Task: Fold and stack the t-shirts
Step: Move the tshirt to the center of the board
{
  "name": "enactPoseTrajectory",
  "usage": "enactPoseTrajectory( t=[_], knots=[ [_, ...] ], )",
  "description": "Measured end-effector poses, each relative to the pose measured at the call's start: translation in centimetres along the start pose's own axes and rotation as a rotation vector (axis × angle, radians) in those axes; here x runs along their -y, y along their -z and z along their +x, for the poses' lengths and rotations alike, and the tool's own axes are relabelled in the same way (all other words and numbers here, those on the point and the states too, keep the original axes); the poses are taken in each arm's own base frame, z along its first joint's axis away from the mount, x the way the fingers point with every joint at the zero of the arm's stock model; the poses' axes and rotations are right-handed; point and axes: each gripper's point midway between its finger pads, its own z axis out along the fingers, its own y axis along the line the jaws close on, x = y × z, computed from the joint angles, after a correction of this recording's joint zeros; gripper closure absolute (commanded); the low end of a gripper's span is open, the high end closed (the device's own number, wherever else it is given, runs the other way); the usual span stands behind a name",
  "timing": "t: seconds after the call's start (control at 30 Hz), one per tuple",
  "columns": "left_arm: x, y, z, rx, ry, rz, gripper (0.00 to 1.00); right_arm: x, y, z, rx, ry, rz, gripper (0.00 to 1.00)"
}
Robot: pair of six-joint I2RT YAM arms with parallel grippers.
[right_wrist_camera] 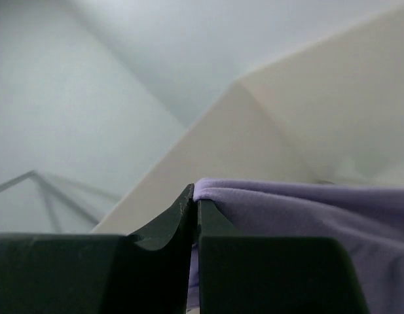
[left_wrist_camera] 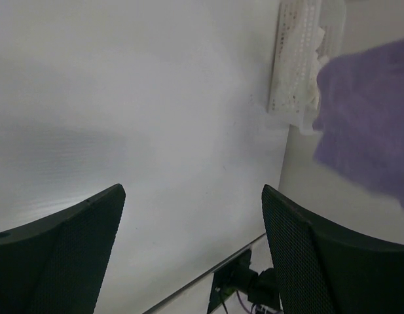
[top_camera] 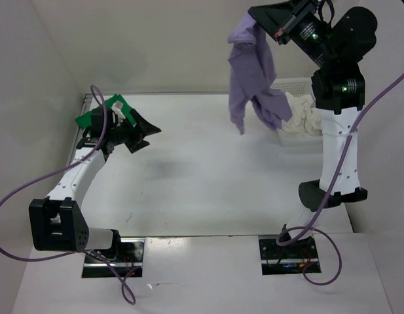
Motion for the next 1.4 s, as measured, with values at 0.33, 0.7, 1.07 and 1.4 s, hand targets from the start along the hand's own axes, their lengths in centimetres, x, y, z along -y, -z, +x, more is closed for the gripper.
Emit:
enactPoseTrajectory(
  t=[0.33, 0.7, 1.07, 1.4],
  knots=[
    [-3.5, 2.4, -5.8, 0.171, 0.115, -0.058, 0.08, -3.2, 2.0, 3.6, -0.124, -0.059, -0.182, 0.94],
    [-6.4, 2.6, -4.6, 0.142, 0.004, -0.186, 0.09, 39.5, 8.0, 29.8, -0.505, -0.449, 0.778, 0.59],
    [-12.8, 2.1, 6.9, -0.1, 0.018, -0.406, 0.18, 30.3, 16.3, 28.3, -0.444, -0.178, 0.799, 0.85],
    [-13.8, 2.3, 12.5, -0.145, 0.151, -0.389, 0.17, 24.3, 27.5, 44.7, -0.965, -0.261, 0.817, 0.45]
  ],
)
